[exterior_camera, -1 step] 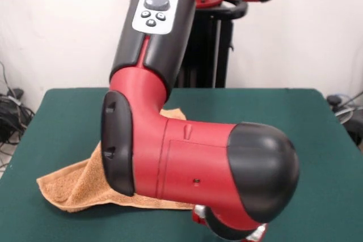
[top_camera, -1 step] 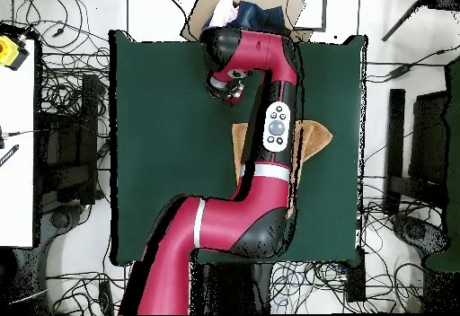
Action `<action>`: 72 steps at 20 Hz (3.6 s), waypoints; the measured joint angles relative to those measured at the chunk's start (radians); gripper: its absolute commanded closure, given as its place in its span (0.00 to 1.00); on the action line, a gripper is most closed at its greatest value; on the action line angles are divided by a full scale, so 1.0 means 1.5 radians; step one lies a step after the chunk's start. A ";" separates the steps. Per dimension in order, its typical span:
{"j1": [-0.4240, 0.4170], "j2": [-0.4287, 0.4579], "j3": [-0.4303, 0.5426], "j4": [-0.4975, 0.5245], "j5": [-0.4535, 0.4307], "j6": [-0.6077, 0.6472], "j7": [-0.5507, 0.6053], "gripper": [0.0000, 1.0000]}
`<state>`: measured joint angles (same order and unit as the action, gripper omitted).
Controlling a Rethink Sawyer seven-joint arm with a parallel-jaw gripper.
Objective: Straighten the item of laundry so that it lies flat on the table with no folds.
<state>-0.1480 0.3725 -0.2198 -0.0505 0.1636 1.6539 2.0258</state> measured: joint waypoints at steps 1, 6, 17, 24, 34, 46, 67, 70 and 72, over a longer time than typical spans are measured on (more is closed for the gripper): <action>0.002 0.005 -0.015 -0.005 0.023 0.000 0.010 1.00; 0.002 0.032 -0.118 -0.020 0.161 -0.002 0.013 1.00; -0.049 0.095 -0.486 -0.033 0.577 -0.040 0.013 1.00; -0.049 0.086 -0.552 -0.014 0.554 -0.096 0.013 1.00; 0.080 -0.179 -0.378 0.349 0.214 -0.248 -0.046 1.00; 0.064 -0.423 -0.310 0.546 0.162 -0.325 -0.146 1.00; 0.053 -0.508 -0.246 0.593 -0.007 -0.270 -0.157 1.00; 0.053 -0.507 -0.246 0.595 -0.044 -0.238 -0.157 1.00; 0.053 -0.507 -0.246 0.596 -0.072 -0.218 -0.157 1.00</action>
<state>-0.0680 -0.3883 -0.5884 0.8441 0.0562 1.3262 1.7905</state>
